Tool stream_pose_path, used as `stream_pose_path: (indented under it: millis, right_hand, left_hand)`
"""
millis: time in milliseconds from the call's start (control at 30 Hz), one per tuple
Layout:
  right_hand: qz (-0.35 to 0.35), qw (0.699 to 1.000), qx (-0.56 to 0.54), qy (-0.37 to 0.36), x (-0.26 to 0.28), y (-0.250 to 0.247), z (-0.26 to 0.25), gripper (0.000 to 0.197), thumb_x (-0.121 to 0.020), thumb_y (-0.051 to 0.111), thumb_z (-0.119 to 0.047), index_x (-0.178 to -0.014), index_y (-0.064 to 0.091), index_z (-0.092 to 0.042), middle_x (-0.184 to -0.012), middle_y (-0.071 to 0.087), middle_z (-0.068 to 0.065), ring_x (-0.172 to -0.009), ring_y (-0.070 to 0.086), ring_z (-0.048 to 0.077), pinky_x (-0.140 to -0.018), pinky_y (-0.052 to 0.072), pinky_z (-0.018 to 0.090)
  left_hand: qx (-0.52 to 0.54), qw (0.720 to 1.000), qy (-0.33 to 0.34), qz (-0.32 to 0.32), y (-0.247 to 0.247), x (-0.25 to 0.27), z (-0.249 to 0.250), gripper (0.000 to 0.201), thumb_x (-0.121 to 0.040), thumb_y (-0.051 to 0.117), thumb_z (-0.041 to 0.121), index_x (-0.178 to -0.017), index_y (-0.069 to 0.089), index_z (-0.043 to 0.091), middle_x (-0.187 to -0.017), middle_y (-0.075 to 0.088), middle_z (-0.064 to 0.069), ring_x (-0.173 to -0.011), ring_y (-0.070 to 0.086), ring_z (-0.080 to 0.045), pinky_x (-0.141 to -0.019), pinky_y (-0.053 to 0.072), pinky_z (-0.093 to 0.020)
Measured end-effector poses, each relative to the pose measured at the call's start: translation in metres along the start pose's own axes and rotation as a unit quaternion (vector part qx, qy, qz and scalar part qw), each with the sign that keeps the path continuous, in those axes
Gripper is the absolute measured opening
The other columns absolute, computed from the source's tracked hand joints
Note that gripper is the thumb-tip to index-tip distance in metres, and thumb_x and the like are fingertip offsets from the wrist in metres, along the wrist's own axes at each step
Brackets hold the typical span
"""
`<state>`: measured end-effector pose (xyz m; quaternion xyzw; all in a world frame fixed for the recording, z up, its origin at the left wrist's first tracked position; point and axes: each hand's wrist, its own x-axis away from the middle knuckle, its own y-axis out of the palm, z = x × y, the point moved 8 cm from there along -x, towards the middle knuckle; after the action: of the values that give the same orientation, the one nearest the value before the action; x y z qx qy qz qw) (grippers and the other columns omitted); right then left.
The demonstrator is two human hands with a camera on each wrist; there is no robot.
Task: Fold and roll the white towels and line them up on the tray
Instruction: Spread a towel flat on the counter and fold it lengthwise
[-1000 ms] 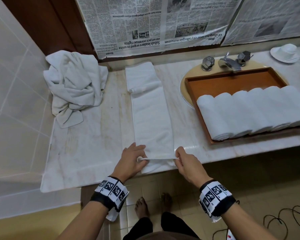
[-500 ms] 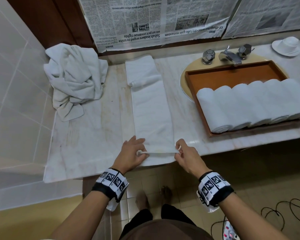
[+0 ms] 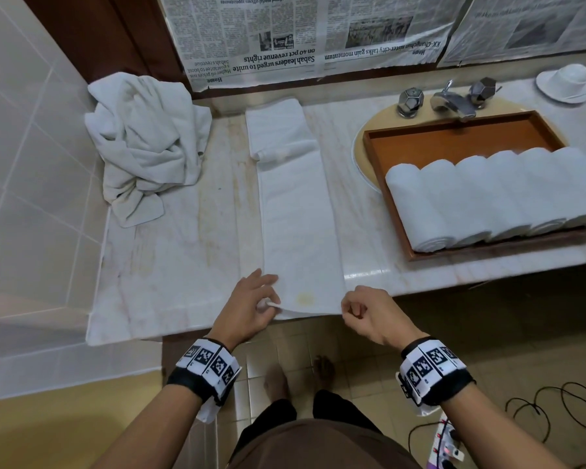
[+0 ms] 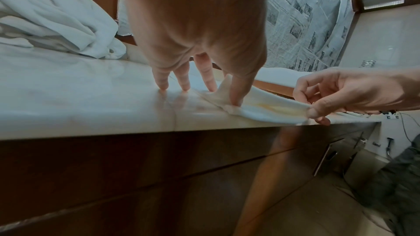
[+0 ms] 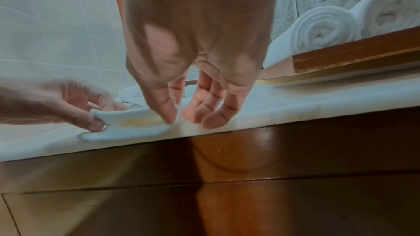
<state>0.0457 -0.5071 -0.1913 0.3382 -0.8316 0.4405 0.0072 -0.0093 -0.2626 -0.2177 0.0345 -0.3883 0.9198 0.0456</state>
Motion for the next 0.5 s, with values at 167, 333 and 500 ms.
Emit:
stream_pose_path:
  millis: [167,333,500]
  right_hand:
    - [0.088,0.996,-0.014,-0.009,-0.009,-0.015,-0.004,0.012,-0.093,0.060,-0.020,-0.104,0.066,-0.019,-0.093,0.061,-0.006,-0.085,0.055,0.011,-0.080,0.050,0.027]
    - [0.168,0.982,0.047,-0.075,-0.055,-0.012,-0.029,0.035,-0.097,0.047,-0.027,-0.127,0.059,-0.013,-0.130,0.058,0.004,-0.121,0.051,0.020,-0.104,0.042,0.040]
    - [0.046,0.985,0.164,-0.037,-0.088,0.032,-0.030,0.071,-0.099,0.007,-0.049,-0.158,0.014,-0.010,-0.166,0.008,0.006,-0.154,0.005,0.020,-0.123,0.006,0.041]
  left_hand:
    - [0.046,0.999,-0.020,-0.011,-0.006,0.004,0.003,0.007,-0.082,0.064,0.041,-0.077,0.062,0.036,-0.145,0.049,0.019,-0.148,0.025,-0.007,-0.119,0.027,-0.038]
    - [-0.053,0.996,0.023,0.067,-0.004,-0.031,0.024,0.043,-0.098,0.043,0.049,-0.131,0.059,0.026,-0.153,0.043,0.007,-0.147,0.029,-0.017,-0.119,0.026,-0.050]
    - [-0.205,0.974,-0.093,-0.033,0.028,-0.060,0.012,0.062,-0.102,0.005,0.054,-0.160,0.004,0.033,-0.167,-0.011,0.010,-0.153,-0.013,-0.016,-0.121,-0.003,-0.057]
